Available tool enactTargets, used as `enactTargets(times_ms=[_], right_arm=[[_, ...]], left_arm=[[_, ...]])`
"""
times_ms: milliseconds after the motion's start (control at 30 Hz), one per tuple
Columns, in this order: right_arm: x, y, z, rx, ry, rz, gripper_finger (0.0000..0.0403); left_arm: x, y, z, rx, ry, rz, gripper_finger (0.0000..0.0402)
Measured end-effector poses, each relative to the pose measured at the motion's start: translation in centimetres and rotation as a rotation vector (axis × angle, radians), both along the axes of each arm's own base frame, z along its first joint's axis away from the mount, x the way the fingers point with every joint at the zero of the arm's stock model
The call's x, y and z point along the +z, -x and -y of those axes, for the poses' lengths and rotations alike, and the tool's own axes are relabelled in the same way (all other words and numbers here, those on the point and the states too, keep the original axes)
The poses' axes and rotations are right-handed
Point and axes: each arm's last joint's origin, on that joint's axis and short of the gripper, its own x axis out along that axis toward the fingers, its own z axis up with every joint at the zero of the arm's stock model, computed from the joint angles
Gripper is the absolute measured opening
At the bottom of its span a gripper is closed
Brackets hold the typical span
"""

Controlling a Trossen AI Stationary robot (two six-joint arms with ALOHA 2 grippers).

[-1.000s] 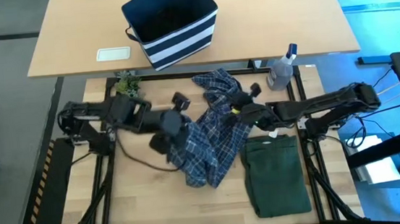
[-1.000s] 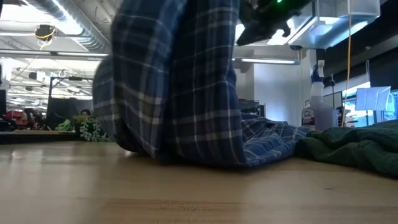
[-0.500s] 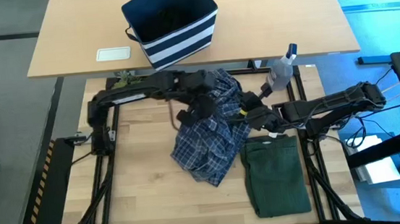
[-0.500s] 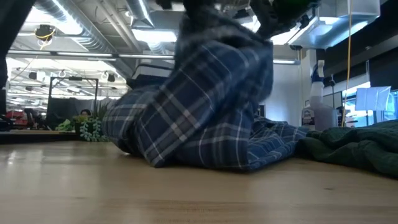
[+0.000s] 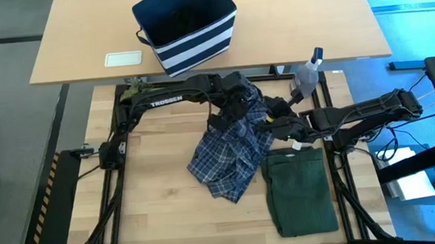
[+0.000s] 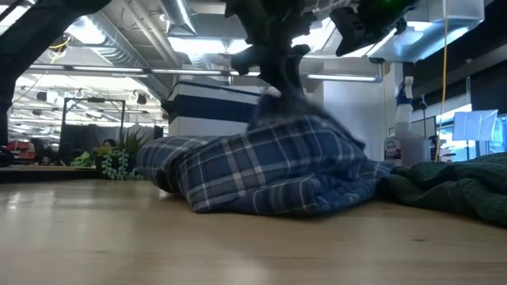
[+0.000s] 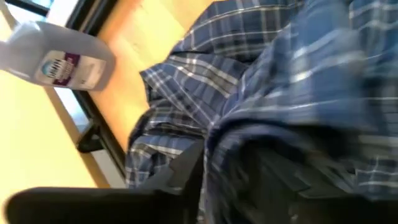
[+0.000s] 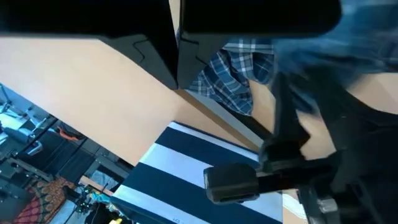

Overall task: Fold Laundry from Bin
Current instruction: Fold the blue checkered pants

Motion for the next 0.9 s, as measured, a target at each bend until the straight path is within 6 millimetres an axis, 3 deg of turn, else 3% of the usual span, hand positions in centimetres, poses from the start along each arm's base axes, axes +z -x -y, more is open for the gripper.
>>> enactTargets(times_ms=[167,267,400,533,733,900], right_arm=[[0.0,0.2,0.0,-0.005,-0.005,-0.006,0.0005],[-0.1,0.3,0.0,-0.005,-0.004,-0.012,0.0005],[-0.1,0.3,0.0,0.007,-0.014,-0.022,0.0005],[-0.5,-0.1,-0.3,0.137,-0.137,-0.041,0.0005],[-2.8,-2.5,-1.2,0.287,-0.278,-0.100,0.0005],[-6.0,-5.1,-1.8,0.368,-0.321,-0.200,0.0005]], left_arm=[[0.8,0.0,-0.8,0.038,-0.093,0.036,0.0168],[2.3,0.9,-0.9,0.101,-0.114,0.020,0.0181],[4.4,3.5,-0.1,0.194,-0.004,-0.051,0.0181],[5.4,5.8,1.3,0.268,0.172,-0.110,0.0165],[3.4,8.2,3.8,0.260,0.173,-0.130,0.0125],[0.8,12.0,4.8,0.349,0.197,-0.011,0.0083]])
